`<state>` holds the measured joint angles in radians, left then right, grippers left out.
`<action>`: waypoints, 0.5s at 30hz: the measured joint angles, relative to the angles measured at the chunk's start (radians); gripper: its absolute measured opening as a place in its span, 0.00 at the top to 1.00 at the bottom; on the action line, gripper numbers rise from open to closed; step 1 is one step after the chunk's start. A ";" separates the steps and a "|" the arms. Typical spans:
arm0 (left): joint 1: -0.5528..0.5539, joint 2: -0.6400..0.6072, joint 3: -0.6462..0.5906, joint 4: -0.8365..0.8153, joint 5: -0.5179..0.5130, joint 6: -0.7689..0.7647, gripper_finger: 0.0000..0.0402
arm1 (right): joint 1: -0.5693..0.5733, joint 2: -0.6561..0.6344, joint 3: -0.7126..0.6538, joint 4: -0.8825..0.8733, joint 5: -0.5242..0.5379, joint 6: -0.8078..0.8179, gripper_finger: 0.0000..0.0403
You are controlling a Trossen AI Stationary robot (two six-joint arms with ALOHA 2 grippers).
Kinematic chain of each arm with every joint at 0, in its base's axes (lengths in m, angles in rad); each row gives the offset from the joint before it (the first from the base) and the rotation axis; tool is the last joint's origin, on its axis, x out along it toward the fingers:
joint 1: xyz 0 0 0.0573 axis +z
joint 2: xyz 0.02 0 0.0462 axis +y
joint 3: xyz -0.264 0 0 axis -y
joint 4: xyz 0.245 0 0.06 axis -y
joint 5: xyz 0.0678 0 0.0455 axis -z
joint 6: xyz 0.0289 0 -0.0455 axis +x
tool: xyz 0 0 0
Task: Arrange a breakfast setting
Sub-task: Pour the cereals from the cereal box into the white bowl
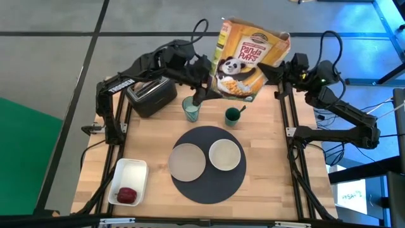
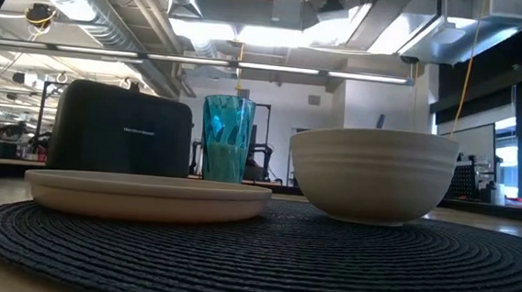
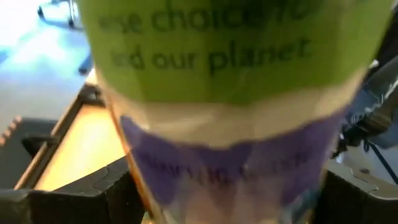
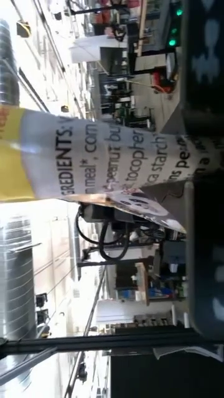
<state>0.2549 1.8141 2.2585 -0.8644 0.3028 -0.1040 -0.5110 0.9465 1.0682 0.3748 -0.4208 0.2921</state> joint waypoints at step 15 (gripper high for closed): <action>-0.060 0.016 -0.004 0.023 -0.059 0.004 0.48 | 0.000 0.001 0.001 -0.042 -0.125 0.094 0.94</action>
<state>0.1948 1.8301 2.2543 -0.8417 0.2441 -0.0998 -0.5110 0.9470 1.0695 0.3330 -0.5453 0.3859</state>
